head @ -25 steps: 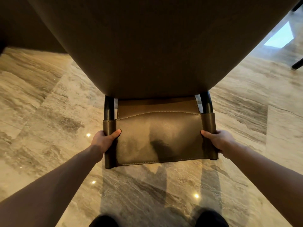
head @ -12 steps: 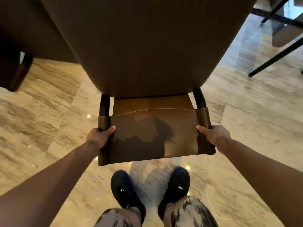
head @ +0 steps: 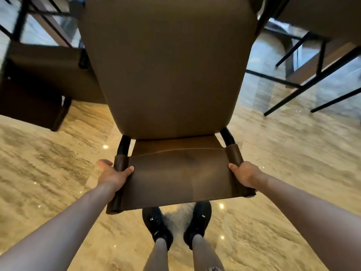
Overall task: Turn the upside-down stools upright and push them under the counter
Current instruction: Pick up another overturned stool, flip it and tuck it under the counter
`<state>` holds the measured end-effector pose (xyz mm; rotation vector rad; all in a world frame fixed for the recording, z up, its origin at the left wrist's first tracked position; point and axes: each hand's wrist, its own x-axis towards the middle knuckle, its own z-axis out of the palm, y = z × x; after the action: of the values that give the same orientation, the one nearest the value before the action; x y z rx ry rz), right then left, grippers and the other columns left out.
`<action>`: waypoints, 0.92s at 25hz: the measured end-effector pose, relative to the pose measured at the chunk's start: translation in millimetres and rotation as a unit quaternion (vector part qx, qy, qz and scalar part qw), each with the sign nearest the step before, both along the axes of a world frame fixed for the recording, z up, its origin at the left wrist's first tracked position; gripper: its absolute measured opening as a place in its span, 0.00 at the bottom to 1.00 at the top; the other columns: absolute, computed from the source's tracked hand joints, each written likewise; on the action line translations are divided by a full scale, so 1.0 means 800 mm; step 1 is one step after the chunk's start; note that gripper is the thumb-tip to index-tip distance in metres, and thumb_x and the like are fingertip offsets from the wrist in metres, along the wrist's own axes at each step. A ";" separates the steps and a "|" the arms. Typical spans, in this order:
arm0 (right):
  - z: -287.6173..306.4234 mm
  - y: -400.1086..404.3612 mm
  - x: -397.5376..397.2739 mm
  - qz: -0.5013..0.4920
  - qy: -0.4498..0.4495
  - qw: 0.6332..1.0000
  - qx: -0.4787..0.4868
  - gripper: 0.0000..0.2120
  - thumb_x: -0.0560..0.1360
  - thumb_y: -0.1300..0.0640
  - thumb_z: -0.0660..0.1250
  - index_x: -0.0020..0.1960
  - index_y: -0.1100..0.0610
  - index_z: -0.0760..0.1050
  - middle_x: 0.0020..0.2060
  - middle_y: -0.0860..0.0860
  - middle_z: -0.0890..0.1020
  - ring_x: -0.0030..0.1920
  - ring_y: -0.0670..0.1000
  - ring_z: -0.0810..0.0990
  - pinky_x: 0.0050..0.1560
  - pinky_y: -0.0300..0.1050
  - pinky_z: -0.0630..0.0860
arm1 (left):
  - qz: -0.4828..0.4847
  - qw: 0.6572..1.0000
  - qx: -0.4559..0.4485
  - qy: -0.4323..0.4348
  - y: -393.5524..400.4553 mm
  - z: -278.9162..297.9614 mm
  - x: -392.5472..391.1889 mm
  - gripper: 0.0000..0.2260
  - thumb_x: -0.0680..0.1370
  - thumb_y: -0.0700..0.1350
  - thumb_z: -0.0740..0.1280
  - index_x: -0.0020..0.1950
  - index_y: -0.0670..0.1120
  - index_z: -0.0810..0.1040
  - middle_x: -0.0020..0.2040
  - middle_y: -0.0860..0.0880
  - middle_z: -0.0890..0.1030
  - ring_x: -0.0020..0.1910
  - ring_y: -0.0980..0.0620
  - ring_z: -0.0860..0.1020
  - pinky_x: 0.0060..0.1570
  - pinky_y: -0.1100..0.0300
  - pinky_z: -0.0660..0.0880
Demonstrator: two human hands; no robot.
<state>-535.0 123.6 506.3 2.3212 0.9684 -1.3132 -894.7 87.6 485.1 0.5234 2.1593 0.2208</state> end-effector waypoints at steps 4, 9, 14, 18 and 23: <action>0.107 0.036 -0.012 0.063 -0.030 0.998 0.007 0.21 0.83 0.45 0.56 0.60 0.63 0.72 0.41 0.56 0.77 0.34 0.52 0.74 0.30 0.44 0.66 | -0.020 1.000 -0.005 0.003 0.032 0.106 -0.010 0.28 0.75 0.48 0.74 0.64 0.47 0.58 0.53 0.39 0.74 0.51 0.38 0.76 0.57 0.43 0.75; 0.199 0.094 -0.017 0.178 -0.070 0.981 0.035 0.23 0.84 0.44 0.52 0.58 0.61 0.76 0.47 0.56 0.78 0.50 0.57 0.79 0.46 0.43 0.70 | -0.068 0.998 0.007 -0.004 0.082 0.196 -0.020 0.21 0.77 0.45 0.73 0.60 0.47 0.63 0.53 0.41 0.75 0.51 0.40 0.77 0.52 0.48 0.75; 0.270 0.161 -0.034 0.210 -0.092 0.971 0.066 0.20 0.84 0.46 0.52 0.51 0.58 0.76 0.53 0.56 0.82 0.51 0.56 0.82 0.44 0.42 0.74 | -0.218 0.974 0.024 0.063 0.150 0.272 -0.032 0.12 0.78 0.44 0.71 0.59 0.49 0.74 0.59 0.44 0.78 0.51 0.47 0.75 0.49 0.56 0.71; 0.312 0.223 -0.044 0.164 -0.049 0.980 0.098 0.15 0.83 0.58 0.52 0.41 0.60 0.71 0.37 0.55 0.75 0.31 0.53 0.72 0.25 0.39 0.71 | -0.285 0.944 0.041 0.161 0.211 0.319 -0.035 0.12 0.79 0.47 0.70 0.62 0.52 0.79 0.65 0.44 0.75 0.56 0.46 0.77 0.52 0.56 0.77; 0.342 0.280 -0.051 0.242 -0.113 0.931 0.247 0.14 0.81 0.63 0.52 0.57 0.60 0.76 0.55 0.59 0.74 0.54 0.62 0.75 0.48 0.53 0.77 | -0.307 0.905 0.109 0.273 0.268 0.360 -0.026 0.08 0.80 0.53 0.61 0.50 0.56 0.79 0.51 0.50 0.78 0.49 0.44 0.79 0.46 0.52 0.77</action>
<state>-576.1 347.4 779.6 2.2627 1.8006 -0.6377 -915.3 302.1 773.2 1.5085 2.3723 -0.0486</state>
